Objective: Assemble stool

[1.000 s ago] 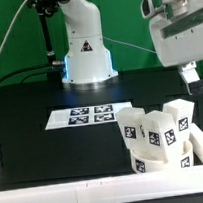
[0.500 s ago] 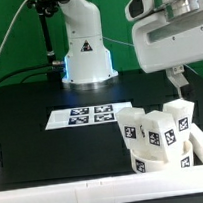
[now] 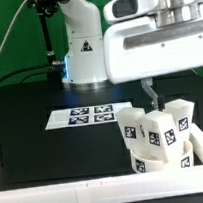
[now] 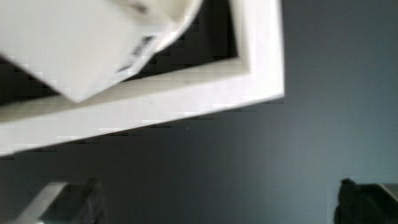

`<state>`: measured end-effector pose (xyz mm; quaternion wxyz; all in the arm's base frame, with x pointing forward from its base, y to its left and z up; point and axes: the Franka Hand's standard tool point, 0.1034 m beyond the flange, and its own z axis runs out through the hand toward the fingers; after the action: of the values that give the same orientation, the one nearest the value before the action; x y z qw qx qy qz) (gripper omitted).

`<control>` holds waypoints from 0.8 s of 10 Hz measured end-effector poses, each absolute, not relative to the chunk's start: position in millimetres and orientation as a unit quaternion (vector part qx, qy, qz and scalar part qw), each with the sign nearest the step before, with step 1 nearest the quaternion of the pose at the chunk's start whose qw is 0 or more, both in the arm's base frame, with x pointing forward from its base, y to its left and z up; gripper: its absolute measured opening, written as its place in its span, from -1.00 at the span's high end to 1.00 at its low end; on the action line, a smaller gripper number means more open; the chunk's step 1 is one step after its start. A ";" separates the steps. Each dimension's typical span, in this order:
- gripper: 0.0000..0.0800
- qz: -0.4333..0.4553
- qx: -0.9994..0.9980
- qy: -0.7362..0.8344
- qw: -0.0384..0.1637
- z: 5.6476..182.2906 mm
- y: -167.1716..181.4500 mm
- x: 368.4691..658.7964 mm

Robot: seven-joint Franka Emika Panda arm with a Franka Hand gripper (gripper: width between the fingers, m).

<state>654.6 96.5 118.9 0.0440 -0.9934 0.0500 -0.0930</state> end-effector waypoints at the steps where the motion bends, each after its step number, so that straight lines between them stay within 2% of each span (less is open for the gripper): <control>1: -0.62 -0.094 -0.995 0.008 0.035 118.8 94.4 654.7; 4: -0.62 -0.096 -0.991 -0.092 0.020 117.4 90.9 654.5; 6: -0.62 -0.048 -0.983 -0.177 -0.004 97.6 84.4 638.6; 8: -0.62 -0.035 -0.977 -0.212 -0.013 85.5 79.3 632.2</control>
Offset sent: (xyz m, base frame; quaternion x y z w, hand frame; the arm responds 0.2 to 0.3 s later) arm 0.0000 0.0000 0.0000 0.0000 0.0000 -0.1938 0.9810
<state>632.2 79.3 85.5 -0.0130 -0.9766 -0.2118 -0.0346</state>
